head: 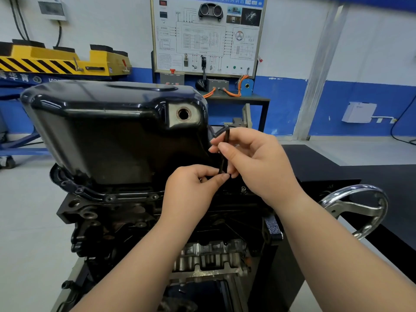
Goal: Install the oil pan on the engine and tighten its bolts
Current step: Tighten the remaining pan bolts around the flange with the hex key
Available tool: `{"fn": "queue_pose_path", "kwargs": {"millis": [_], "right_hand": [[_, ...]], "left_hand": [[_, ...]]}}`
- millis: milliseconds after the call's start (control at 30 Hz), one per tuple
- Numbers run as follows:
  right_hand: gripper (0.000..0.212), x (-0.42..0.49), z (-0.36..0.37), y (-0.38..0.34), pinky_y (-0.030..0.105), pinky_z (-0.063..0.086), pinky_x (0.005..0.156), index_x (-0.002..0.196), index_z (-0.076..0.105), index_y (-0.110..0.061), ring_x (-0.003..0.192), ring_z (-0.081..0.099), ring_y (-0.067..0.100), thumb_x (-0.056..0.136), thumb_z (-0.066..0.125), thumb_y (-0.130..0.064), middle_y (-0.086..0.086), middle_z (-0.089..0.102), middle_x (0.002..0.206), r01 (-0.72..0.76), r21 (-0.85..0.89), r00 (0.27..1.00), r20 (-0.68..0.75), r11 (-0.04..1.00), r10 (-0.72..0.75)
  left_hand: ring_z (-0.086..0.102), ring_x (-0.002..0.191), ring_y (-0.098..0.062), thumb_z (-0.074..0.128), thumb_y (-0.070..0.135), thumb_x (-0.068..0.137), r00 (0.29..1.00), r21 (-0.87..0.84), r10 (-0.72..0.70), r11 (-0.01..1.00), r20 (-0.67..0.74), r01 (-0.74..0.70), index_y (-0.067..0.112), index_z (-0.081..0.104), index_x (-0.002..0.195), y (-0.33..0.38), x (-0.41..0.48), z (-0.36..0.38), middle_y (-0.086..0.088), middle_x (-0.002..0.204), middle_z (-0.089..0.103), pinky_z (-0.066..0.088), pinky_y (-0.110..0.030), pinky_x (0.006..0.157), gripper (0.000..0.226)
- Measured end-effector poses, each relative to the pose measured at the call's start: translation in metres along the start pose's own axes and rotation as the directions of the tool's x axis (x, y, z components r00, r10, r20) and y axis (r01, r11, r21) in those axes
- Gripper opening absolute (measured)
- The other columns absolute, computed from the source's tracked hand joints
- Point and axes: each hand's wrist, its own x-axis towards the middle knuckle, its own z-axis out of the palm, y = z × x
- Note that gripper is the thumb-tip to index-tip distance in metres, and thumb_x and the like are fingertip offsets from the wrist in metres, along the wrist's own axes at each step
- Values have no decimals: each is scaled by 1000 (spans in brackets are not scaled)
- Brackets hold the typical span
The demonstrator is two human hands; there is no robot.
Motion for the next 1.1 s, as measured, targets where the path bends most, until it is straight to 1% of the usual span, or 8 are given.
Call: {"fn": "queue_pose_path", "kwargs": {"millis": [300, 367, 467, 567, 700, 800, 967, 1100], "right_hand": [[14, -1, 1, 3, 16, 48, 50, 82, 69, -18, 52, 56, 5, 85, 64, -5, 3, 70, 74, -9, 50, 999, -47, 999, 12], [14, 1, 3, 4, 18, 49, 50, 72, 63, -18, 51, 57, 6, 79, 71, -8, 1, 66, 68, 0, 44, 996, -87, 999, 4], [28, 2, 3, 8, 23, 51, 51, 64, 50, -11, 49, 56, 8, 75, 75, -14, -1, 57, 59, 18, 8, 989, -145, 1000, -16], [27, 1, 3, 10, 24, 52, 52, 70, 52, -3, 50, 56, 9, 76, 74, -16, -4, 56, 56, 4, 12, 989, -148, 1000, -2], [7, -2, 0, 8, 26, 53, 56, 85, 63, -15, 58, 59, 13, 84, 66, -9, -5, 63, 73, 4, 52, 998, -58, 999, -1], [27, -2, -5, 4, 21, 52, 59, 100, 66, -21, 65, 60, 10, 89, 56, 1, -3, 70, 91, 25, 63, 1000, 8, 998, -26], [18, 1, -5, 3, 17, 50, 54, 84, 66, -17, 59, 62, 6, 83, 64, 0, -5, 68, 70, 13, 59, 999, -32, 998, -11], [19, 1, -1, 5, 20, 51, 53, 72, 56, -15, 54, 61, 10, 78, 72, -8, -3, 61, 62, -14, 72, 996, -92, 997, 21]], "left_hand": [[34, 39, -2, 74, 32, 75, 999, -32, -28, 999, 19, 29, 35, 70, 63, 3, 1, 1, 10, 41, 42, 29, -14, 41, 14], [34, 40, -3, 75, 34, 73, 999, -32, -29, 999, 17, 30, 37, 69, 61, 4, 2, 1, 10, 42, 43, 30, -16, 41, 14], [36, 40, -2, 75, 37, 72, 1000, -28, -28, 999, 3, 28, 35, 70, 65, 5, 1, 1, 9, 44, 45, 31, -13, 39, 9], [36, 39, -2, 73, 41, 69, 1000, -23, -25, 999, 0, 25, 33, 70, 66, 4, 2, 1, 10, 42, 43, 30, -14, 39, 10], [36, 38, -2, 74, 39, 70, 1000, -7, -31, 999, -5, 31, 32, 70, 66, 3, 3, 1, 11, 40, 42, 29, -13, 39, 9], [36, 39, -2, 75, 37, 72, 1000, -20, -18, 1000, -6, 18, 30, 71, 65, 4, 3, 1, 9, 43, 44, 29, -12, 40, 11], [35, 41, -2, 75, 34, 73, 999, -35, 14, 999, -38, -15, 35, 71, 66, 5, 0, 2, 8, 43, 43, 29, -12, 40, 8], [39, 41, 0, 75, 32, 74, 993, -47, 69, 996, -99, -74, 35, 69, 70, 9, -2, 0, 11, 42, 44, 31, -8, 42, 7]]}}
